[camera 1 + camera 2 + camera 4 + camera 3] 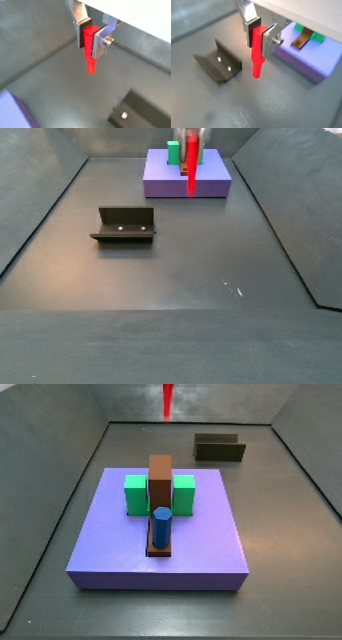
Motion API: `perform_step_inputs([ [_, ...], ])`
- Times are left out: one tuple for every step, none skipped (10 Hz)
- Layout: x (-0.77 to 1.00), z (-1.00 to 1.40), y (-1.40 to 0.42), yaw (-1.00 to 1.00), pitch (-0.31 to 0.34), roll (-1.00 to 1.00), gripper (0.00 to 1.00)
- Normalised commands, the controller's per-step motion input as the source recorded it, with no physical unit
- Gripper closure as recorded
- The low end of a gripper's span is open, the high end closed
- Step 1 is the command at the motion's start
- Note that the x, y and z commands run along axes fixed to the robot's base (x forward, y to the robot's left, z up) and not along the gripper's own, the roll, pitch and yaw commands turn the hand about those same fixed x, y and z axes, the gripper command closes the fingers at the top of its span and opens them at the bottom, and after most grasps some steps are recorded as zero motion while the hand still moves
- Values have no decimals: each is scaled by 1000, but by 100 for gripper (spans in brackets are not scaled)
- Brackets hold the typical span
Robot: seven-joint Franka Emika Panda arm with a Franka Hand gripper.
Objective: Pick up the red object. Move up. Move to above the board. Insert the red object.
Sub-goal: Move to above the board.
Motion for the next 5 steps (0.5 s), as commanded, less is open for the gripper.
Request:
perform_step_inputs([
  [3,1400,-6,6,18,27,100],
  [54,1400,-3,6,57,16,100],
  [39,623,-4,5,91,12,100],
  [31,228,-6,4,77,12,100],
  [-1,217,-1400,-71,76,113,100],
])
